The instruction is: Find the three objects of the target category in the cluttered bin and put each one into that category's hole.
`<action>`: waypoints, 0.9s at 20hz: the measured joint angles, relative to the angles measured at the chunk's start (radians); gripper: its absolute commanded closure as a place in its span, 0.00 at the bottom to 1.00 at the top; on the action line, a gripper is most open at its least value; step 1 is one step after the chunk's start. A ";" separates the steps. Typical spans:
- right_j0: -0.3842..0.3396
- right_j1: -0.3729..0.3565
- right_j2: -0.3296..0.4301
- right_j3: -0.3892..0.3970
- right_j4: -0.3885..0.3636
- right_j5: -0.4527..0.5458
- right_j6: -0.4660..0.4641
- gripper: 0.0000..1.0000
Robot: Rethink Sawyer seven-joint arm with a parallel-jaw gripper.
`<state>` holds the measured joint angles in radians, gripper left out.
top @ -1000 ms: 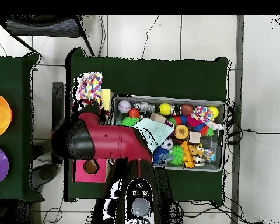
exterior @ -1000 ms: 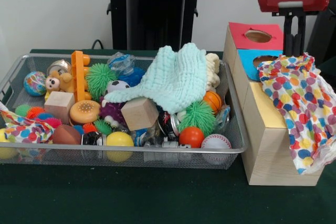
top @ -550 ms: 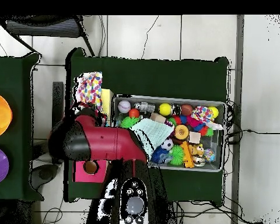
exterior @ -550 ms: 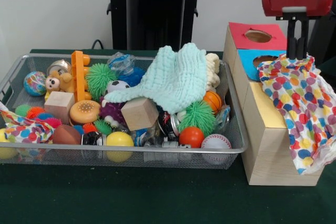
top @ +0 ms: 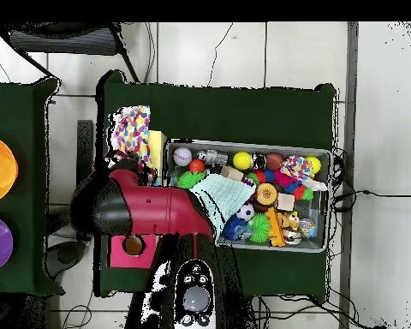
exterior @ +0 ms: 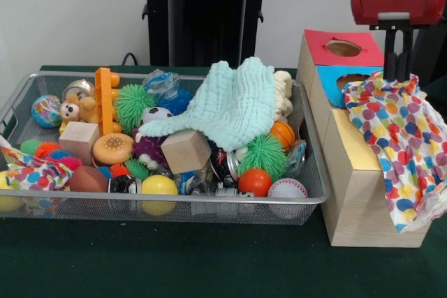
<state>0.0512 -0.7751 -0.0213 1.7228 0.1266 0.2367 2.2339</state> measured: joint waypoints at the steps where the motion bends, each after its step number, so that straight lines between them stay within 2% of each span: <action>1: 0.000 0.005 0.000 0.000 0.000 0.000 0.000 1.00; 12: -0.041 0.110 0.030 0.000 -0.002 -0.081 0.000 1.00; 18: -0.041 0.132 0.034 0.000 -0.002 -0.100 0.000 1.00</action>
<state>0.0106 -0.6434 0.0129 1.7227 0.1247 0.1363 2.2339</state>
